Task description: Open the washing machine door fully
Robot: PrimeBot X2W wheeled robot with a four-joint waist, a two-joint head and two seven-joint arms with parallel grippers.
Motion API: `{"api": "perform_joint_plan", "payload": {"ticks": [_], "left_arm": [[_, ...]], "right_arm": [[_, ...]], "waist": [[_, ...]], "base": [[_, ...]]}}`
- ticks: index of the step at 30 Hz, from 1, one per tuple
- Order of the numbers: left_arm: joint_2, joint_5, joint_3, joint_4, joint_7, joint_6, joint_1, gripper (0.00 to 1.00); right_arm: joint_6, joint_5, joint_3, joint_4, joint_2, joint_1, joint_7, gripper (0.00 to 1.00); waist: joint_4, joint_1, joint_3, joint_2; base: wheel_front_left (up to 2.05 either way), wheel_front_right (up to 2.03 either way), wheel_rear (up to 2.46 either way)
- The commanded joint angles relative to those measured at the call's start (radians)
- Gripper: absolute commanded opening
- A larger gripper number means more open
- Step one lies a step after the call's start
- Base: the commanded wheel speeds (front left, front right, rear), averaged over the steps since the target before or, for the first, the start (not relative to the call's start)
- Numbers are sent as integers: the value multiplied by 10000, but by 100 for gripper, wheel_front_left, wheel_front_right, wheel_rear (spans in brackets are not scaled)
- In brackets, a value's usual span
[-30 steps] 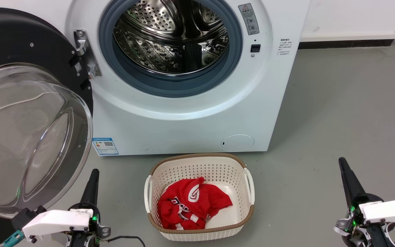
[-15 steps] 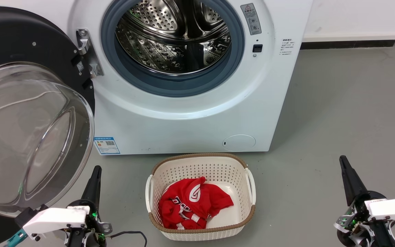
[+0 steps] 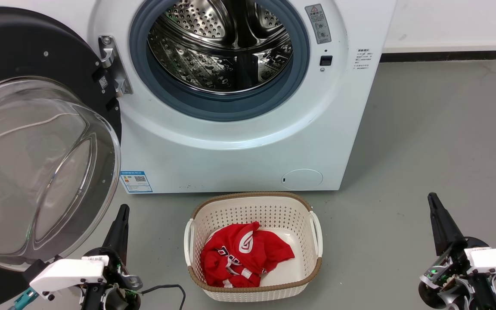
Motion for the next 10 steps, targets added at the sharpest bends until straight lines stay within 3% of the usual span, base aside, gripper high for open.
{"api": "perform_joint_plan", "payload": {"ticks": [1,10], "left_arm": [[-12,-49,25,10,57,-42,-112,0],[-12,-40,24,8,56,-43,-104,0]], "right_arm": [[0,34,-19,26,39,-117,39,0],[0,-17,-58,25,65,-122,65,0]], "waist": [[0,0,0,0],[0,0,0,0]], "base": [[0,0,0],[0,0,0]]}}
